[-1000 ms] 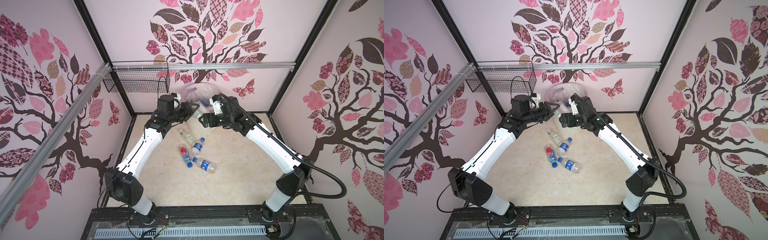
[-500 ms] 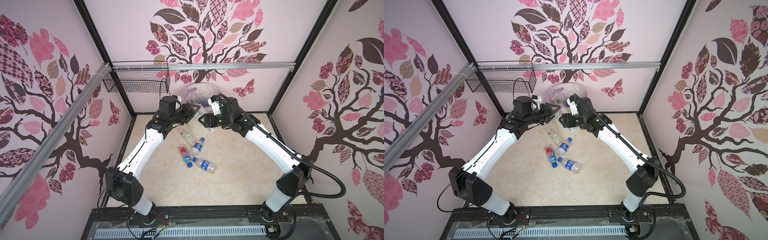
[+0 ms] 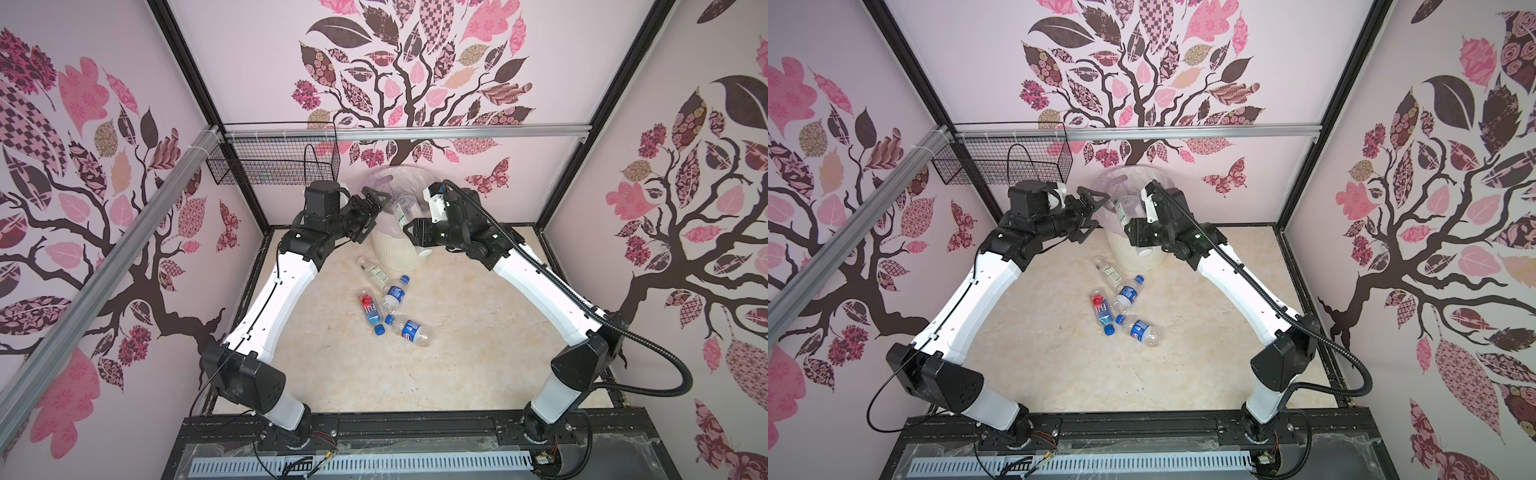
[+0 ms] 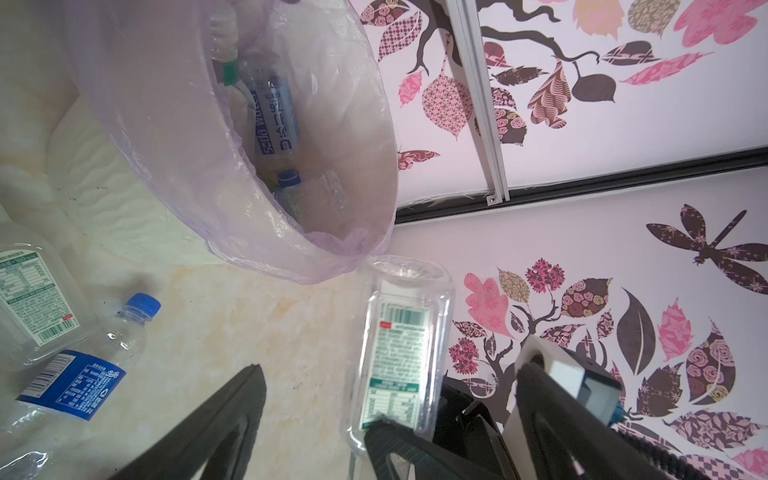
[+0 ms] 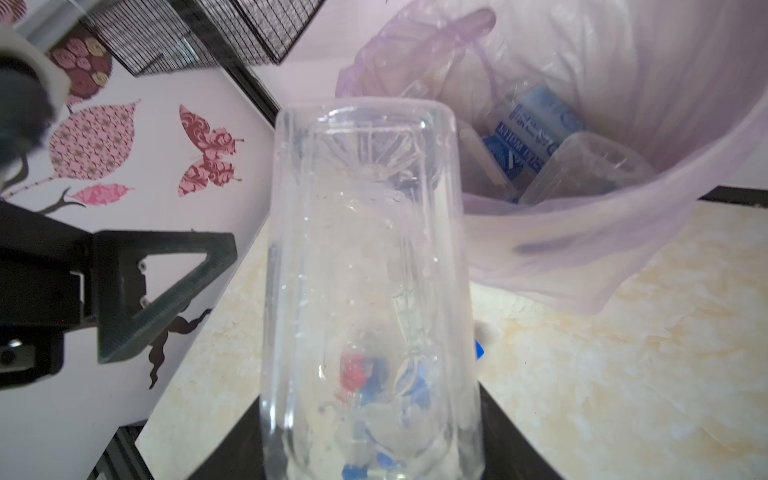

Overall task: Throw the plastic bottles in the bin
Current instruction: 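Raise the square bottle over the bin with the right gripper while the left releases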

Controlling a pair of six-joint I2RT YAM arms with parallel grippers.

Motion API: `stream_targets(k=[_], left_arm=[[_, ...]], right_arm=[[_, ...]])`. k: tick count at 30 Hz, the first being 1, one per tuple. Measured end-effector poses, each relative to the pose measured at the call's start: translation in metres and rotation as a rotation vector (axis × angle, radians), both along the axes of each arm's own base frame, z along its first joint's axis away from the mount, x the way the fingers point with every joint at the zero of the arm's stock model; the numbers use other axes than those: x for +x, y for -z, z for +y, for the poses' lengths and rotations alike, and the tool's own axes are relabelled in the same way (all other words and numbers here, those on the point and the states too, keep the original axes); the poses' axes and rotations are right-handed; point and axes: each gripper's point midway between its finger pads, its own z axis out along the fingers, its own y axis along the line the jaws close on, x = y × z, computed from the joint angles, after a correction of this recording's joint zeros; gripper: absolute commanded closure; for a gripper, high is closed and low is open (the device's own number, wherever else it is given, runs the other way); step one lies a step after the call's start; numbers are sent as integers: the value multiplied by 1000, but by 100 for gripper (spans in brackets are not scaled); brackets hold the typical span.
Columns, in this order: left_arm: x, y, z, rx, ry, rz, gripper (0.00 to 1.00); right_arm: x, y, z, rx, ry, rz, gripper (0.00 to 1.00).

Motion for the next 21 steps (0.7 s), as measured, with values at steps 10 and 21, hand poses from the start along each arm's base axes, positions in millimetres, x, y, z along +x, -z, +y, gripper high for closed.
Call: stream_targets(k=[10,21], left_arm=[[-23,-22,15,14,-39,17,3],[-33,-48,18,29,-22,-29,3]], right_arm=[[40,-106,-23,51,134,-272,51],[30,-236,-61,209,281,-633,50]])
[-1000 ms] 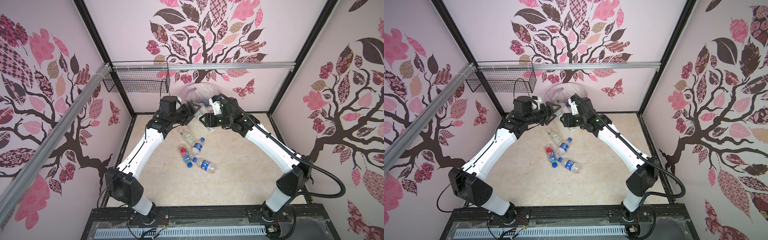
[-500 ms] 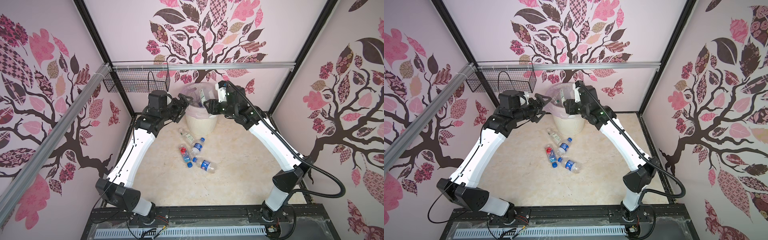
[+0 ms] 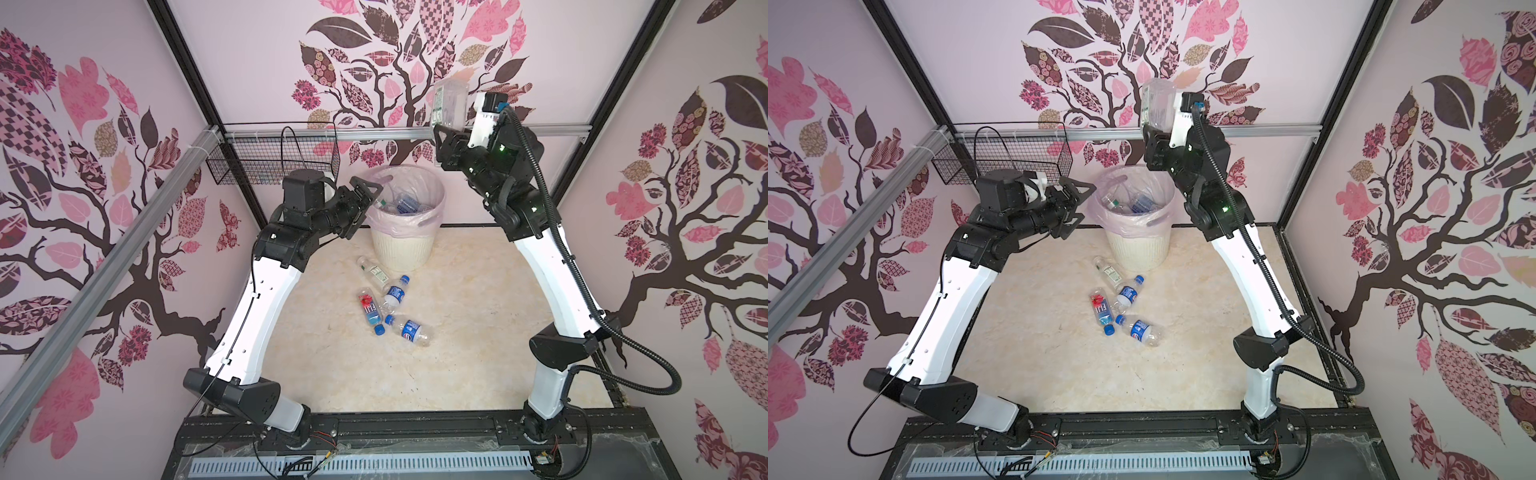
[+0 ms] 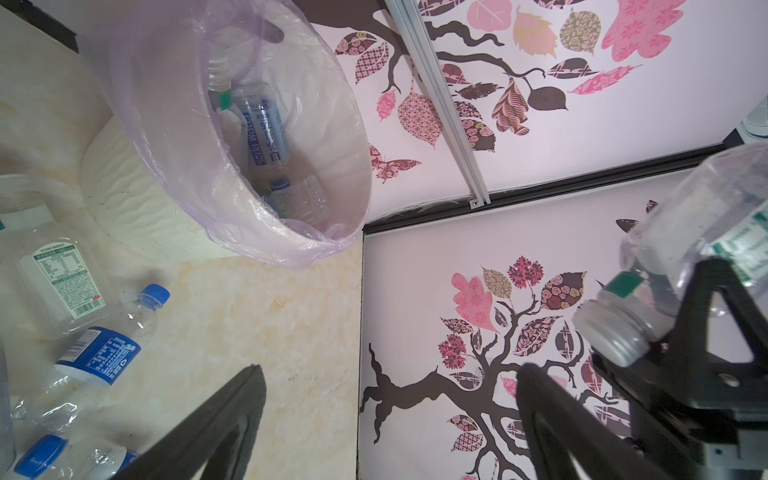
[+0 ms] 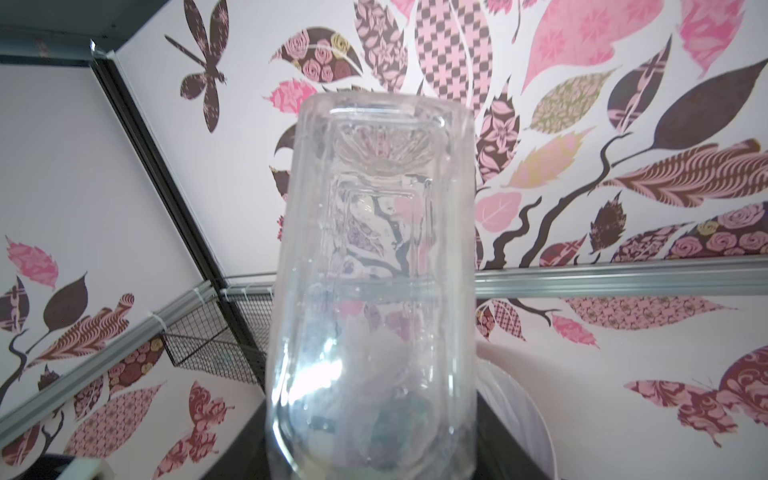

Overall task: Throw the plastic bottles in the bin
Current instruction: 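Raise the square bottle over the bin with the right gripper while the left releases, then open the right gripper above the bin to drop the square bottle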

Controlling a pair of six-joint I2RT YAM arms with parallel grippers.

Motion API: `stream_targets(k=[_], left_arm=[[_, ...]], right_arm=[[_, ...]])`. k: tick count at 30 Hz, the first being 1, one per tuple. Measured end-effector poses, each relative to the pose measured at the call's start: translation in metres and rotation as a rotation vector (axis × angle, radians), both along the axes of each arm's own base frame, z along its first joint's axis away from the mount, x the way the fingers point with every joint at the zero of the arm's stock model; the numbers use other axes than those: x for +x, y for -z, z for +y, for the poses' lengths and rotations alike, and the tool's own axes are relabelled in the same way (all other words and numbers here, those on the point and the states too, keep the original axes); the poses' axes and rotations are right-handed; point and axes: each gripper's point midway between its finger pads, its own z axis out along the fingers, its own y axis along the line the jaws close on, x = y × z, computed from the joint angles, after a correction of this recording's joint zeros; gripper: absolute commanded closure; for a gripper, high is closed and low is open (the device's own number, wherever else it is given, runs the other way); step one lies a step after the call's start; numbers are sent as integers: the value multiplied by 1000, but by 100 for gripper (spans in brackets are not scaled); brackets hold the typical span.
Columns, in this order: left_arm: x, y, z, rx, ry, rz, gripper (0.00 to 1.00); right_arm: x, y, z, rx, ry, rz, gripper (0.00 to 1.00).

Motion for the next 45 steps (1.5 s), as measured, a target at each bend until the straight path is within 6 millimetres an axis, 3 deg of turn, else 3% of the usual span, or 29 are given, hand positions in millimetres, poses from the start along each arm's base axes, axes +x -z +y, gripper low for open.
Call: stream_targets(k=[5,8,10,15,18,20,23,30,35,45], left_arm=[[1,4,0,3,2,12,3],[2,4,1,3,-1,13,3],[2,4,3,2,-2,14,3],[5,13,6,4,-5,34,3],[6,20,8,7,-6,53,3],[7,23,8,8,-7,59,3],[7,23,8,6,-5,61,3],[6,28,7,5,0,72,3],[2,33,9,10,-5,84,3],[-10,55,18,15,-41,131,3]], right_arm=[[7,-1,2,10,14,-27,50],[28,19,11,13,18,8,42],[53,46,22,15,16,66,31],[120,153,37,19,16,321,1],[136,197,28,3,36,431,0],[139,206,20,10,52,449,0],[133,209,15,12,57,463,0],[119,173,18,44,29,403,0],[111,161,18,64,9,396,0],[95,163,17,41,-15,449,0]])
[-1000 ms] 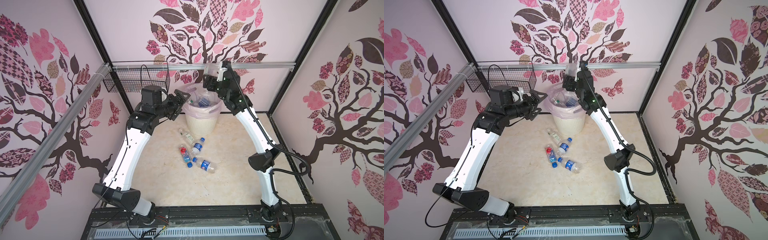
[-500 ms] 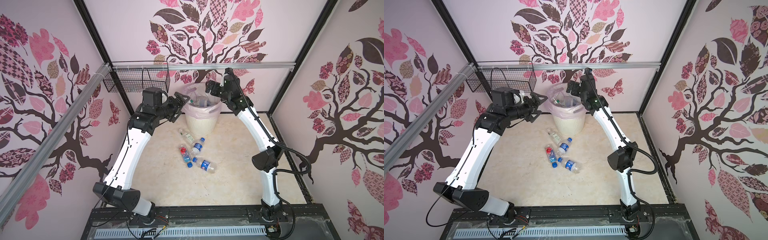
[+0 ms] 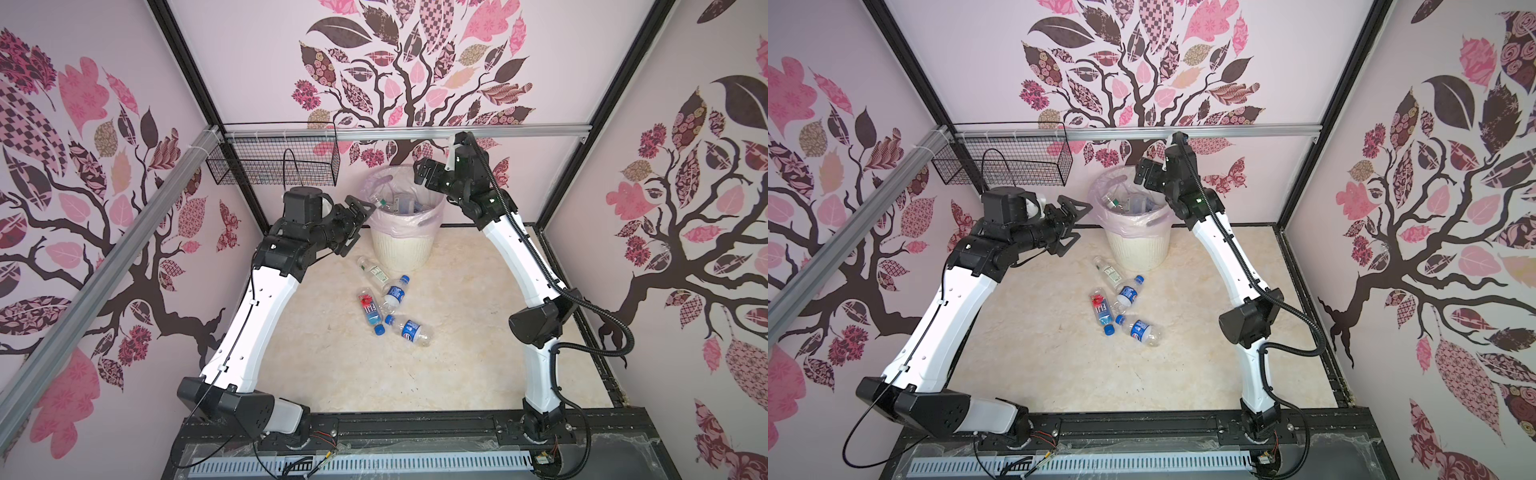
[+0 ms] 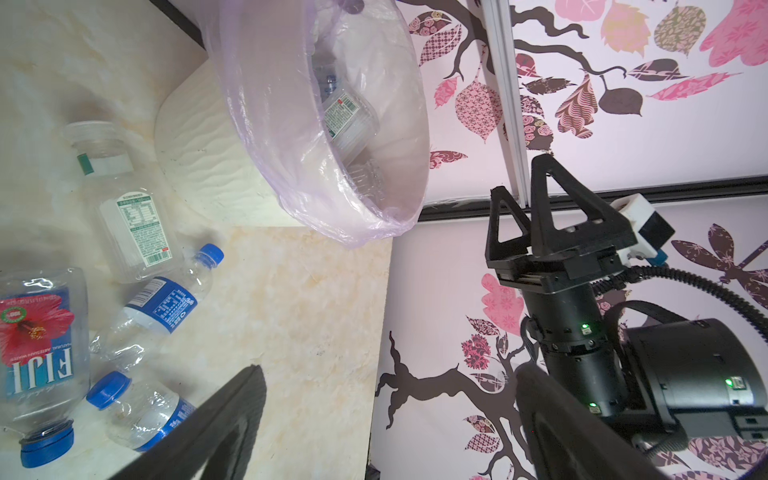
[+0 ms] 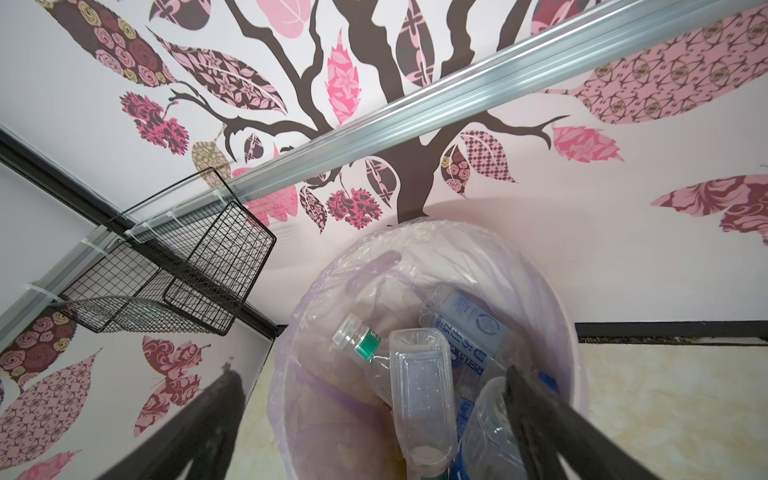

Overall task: Throw the plastic bottles in the bin
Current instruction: 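Open the right gripper above the bin to drop the square bottle, then lower the right gripper onto the nearest blue-label water bottle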

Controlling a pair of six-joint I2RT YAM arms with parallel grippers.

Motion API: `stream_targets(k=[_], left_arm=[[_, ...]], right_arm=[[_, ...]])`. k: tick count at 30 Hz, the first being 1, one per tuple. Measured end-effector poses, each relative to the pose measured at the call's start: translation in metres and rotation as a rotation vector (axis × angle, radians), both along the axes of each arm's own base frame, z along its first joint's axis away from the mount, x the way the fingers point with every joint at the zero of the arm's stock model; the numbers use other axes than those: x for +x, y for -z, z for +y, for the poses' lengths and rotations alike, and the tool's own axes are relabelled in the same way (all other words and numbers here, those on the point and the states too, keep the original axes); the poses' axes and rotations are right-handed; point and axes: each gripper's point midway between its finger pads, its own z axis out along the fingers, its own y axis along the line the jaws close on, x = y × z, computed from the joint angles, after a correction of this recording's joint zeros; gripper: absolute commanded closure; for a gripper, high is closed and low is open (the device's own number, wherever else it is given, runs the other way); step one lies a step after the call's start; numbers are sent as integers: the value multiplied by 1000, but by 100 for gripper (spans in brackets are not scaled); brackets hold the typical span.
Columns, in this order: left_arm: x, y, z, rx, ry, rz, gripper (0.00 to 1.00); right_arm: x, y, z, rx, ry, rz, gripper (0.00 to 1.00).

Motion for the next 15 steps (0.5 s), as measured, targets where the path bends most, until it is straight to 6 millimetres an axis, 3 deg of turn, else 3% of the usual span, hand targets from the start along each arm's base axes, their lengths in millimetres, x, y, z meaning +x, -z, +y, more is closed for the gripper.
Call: stream_targets(k=[7,11,15], left_arm=[[-5,24,3,-8,-21,38,3],[-11,43,5,-10,-25,63,3],[-17,63,6,-14,-28,99,3]], right_arm=[[-32,17,-11,-53,-14,84,0],[-64,43,-16,-120,-31,143,0],[-103,82,-13,-188,-83,207,0]])
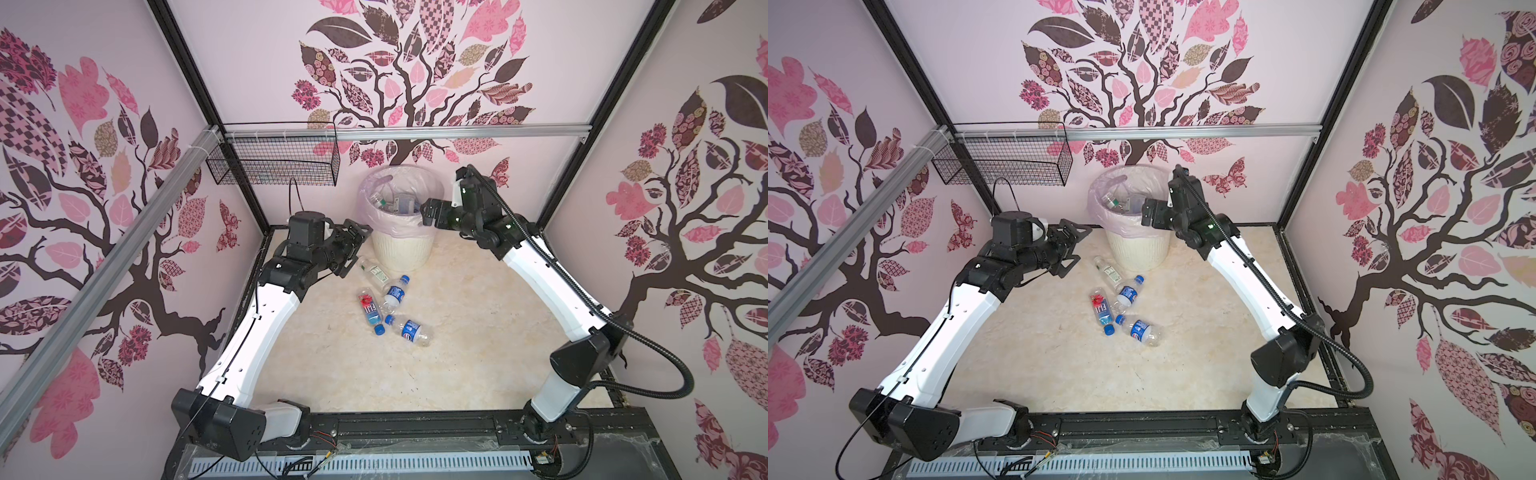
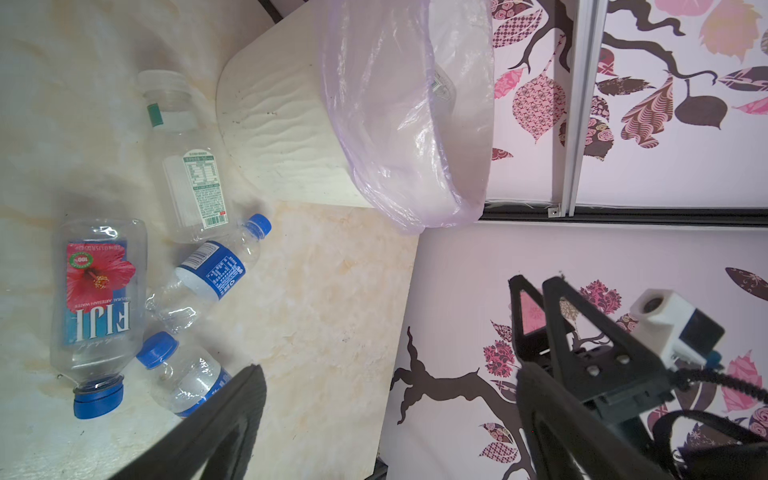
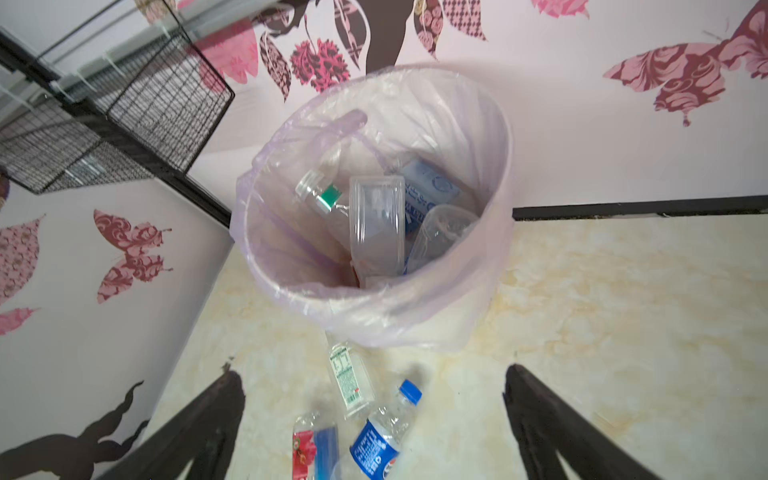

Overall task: Throw the plastic bottles in the bin
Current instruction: 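Lower the right gripper onto the nearest blue-label water bottle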

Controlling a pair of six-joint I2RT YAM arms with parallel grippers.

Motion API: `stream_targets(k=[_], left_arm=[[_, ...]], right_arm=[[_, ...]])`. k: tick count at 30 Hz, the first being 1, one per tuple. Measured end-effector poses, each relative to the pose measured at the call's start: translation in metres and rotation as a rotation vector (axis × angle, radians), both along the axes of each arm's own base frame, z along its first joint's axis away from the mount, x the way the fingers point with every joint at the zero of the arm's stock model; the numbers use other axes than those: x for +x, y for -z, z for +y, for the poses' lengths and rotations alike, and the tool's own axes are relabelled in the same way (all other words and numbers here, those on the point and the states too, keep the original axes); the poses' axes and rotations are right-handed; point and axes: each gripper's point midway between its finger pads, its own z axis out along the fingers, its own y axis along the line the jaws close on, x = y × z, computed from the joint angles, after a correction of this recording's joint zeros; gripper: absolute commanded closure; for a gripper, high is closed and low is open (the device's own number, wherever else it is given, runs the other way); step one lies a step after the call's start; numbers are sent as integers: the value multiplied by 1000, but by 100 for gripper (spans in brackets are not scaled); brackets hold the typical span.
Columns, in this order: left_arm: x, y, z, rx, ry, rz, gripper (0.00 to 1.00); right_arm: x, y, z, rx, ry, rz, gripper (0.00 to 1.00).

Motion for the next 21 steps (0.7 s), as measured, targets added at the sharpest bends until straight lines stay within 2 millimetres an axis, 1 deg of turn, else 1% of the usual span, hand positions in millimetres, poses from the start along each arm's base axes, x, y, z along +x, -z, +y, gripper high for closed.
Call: stream_targets(k=[2,5,8,9,12,15,17,19,21], left_arm=[[-1,8,0,-4,2,9,3],[-4,24,-1,-11,4,42,3],[-5,39,-2,-12,9,70,3],[-6,43,-3,-12,10,76,3],[-7,49,-4,-17,17,85,3],[-10,56,-6,-21,30,94,3],[-14,64,-8,-23,42,110,3],[-18,75,-10,-26,54,135,3],[-23,91,-12,-32,61,174,3]], right_arm=[[-20,23,2,-40,-32,32,0],[-50,67,3,-103,-86,104,0],[-73,107,6,-139,-140,171,0],[-83,123,5,-154,-157,200,0],[-105,163,1,-189,-199,282,0],[-125,196,1,-221,-244,342,0],[-137,213,3,-243,-277,370,1],[-147,226,6,-259,-309,390,3],[-157,235,10,-264,-340,408,4]])
